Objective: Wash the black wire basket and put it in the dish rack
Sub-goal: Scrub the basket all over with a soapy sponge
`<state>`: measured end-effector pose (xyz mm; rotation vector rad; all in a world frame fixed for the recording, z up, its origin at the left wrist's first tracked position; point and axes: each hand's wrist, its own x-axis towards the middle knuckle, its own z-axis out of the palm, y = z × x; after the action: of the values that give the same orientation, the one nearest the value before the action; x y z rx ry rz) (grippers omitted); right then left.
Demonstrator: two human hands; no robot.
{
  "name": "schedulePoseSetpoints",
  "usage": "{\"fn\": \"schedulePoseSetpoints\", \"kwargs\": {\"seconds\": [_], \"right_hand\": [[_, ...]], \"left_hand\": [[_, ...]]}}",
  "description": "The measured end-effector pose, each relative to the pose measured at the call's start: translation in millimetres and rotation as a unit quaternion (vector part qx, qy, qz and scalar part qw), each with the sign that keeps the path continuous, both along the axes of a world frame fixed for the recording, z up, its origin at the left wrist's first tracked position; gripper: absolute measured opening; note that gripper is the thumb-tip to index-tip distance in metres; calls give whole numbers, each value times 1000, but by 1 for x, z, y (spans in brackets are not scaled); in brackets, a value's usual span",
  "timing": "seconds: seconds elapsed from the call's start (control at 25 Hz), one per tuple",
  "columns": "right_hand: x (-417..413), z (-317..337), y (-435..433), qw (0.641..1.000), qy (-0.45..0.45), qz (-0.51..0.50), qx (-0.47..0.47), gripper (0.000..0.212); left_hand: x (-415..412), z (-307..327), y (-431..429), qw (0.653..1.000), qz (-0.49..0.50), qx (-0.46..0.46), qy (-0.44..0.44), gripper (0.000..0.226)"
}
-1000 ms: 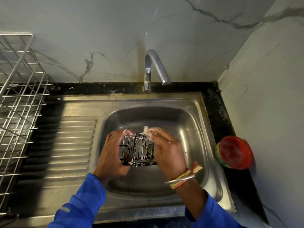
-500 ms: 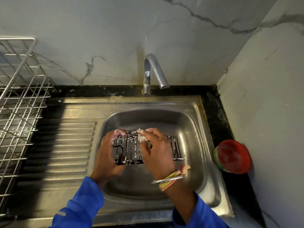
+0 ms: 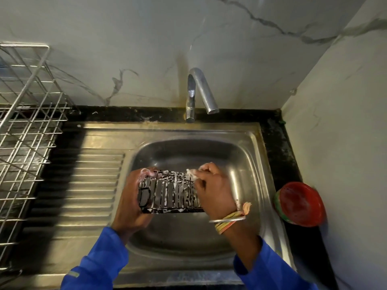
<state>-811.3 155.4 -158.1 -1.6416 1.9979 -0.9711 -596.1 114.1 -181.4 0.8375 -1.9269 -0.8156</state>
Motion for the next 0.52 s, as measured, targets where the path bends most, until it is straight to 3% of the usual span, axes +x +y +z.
{"fn": "schedulePoseSetpoints", "kwargs": {"seconds": [0.12,0.2,0.28,0.4,0.52], "right_hand": [[-28,-12,-2,999,21,-5,25,13],[-67,-22,-2,987,63,-31,145,29],[-85,-24,-3,978,87,-24,189,40],[-70,-4,-12,991,12,-53,121,14],[-58,7,-18,985,-107,-67,115,19]], "left_hand": [[-2,3,-1,1000,21,-13,-6,57],[2,9,-1,1000,12,-12,4,57],[3,11,-2,1000,-3,-7,12,60],[-1,9,-8,1000,3,-28,-11,59],[-6,15,-11,1000,-21,-17,0,69]]}}
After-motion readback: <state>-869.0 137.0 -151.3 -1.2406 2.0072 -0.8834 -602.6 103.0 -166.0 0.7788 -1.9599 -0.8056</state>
